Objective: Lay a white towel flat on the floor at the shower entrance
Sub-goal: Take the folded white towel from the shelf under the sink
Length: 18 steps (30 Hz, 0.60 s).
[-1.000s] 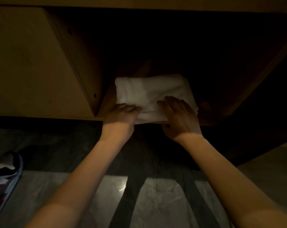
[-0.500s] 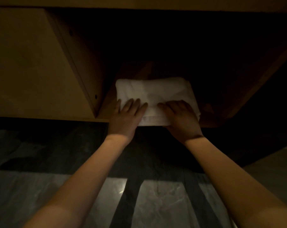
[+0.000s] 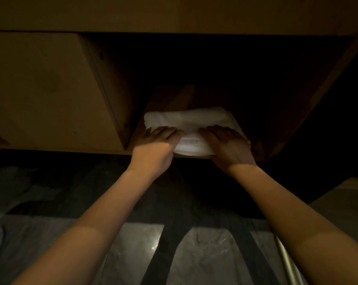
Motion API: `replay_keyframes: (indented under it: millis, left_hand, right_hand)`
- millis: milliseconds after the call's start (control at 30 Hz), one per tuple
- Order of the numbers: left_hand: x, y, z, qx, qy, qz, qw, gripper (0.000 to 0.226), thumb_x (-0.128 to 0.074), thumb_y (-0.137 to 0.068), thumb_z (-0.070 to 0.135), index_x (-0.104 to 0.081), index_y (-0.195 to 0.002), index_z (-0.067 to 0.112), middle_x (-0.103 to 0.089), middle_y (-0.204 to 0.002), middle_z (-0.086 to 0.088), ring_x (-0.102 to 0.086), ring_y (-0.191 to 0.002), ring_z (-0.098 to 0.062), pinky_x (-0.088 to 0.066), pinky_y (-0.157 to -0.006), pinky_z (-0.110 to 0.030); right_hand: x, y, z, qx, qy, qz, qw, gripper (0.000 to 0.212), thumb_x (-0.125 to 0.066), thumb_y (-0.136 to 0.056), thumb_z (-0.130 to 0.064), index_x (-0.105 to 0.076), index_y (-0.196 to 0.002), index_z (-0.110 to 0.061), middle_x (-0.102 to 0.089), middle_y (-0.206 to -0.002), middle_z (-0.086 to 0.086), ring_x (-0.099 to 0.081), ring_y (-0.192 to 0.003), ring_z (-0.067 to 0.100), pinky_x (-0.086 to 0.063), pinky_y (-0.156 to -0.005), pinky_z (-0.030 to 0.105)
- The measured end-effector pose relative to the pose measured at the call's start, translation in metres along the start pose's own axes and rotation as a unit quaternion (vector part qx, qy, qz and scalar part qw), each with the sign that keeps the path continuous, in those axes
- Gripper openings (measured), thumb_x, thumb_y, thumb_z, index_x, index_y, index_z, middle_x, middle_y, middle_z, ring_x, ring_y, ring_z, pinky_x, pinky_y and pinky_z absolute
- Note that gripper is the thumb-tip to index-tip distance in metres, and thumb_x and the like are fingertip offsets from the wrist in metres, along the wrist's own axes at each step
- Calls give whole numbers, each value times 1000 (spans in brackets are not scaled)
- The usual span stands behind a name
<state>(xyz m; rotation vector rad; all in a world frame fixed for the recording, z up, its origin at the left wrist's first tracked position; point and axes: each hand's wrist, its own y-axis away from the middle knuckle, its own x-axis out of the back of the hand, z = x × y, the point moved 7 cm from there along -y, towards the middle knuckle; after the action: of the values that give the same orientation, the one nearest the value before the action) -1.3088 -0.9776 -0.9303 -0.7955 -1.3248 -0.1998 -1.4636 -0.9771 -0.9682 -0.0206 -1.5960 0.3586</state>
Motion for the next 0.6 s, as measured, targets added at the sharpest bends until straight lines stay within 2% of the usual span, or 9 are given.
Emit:
replay_keyframes:
  millis: [100, 200, 267, 367, 467, 600]
  left_hand:
    - [12, -3, 6, -5, 3, 11, 1000, 49, -59, -81, 3, -56, -127, 17, -60, -127, -7, -57, -113, -28, -53, -83, -40]
    - [17, -5, 6, -20, 4, 1, 1000, 49, -57, -82, 4, -54, -129, 17, -59, -128, -7, -56, -115, -28, -53, -84, -42]
    - [21, -6, 3, -21, 2, -5, 1000, 50, -56, -83, 6, -51, -132, 19, -57, -130, -5, -55, -116, -26, -52, -85, -42]
    - [30, -8, 1, -20, -4, -2, 1000, 49, -58, -83, 9, -51, -131, 18, -59, -127, -6, -61, -106, -26, -56, -74, -39]
    - [41, -10, 5, -23, 0, -9, 1000, 46, -60, -83, 10, -54, -128, 17, -64, -120, -7, -65, -97, -29, -56, -65, -40]
    - [61, -14, 19, -41, 6, -7, 999, 45, -67, -78, 10, -59, -122, 14, -67, -110, -8, -67, -85, -31, -53, -54, -35]
  right_hand:
    - [5, 1, -1, -7, 17, -29, 999, 67, -56, -88, -17, -26, -148, -23, -38, -147, 12, -37, -132, 34, -29, -106, 40]
    - [6, 0, 3, -31, 14, -62, 997, 67, -49, -91, -19, -16, -149, -28, -31, -151, 6, -34, -134, 28, -32, -103, 36]
    - [16, -2, 4, -30, 23, -60, 997, 66, -50, -92, -21, -15, -148, -29, -27, -152, 3, -31, -136, 27, -32, -103, 36]
    - [35, -3, 5, -27, 43, -56, 997, 72, -56, -89, -24, -14, -148, -30, -26, -153, 3, -29, -136, 28, -33, -103, 37]
    - [55, 4, 4, -13, 77, -45, 996, 76, -61, -85, -23, -18, -147, -26, -33, -147, 6, -37, -130, 30, -38, -97, 35]
    - [74, 15, 8, -22, 92, -50, 994, 75, -62, -83, -31, -20, -145, -28, -37, -142, 6, -43, -123, 31, -41, -92, 36]
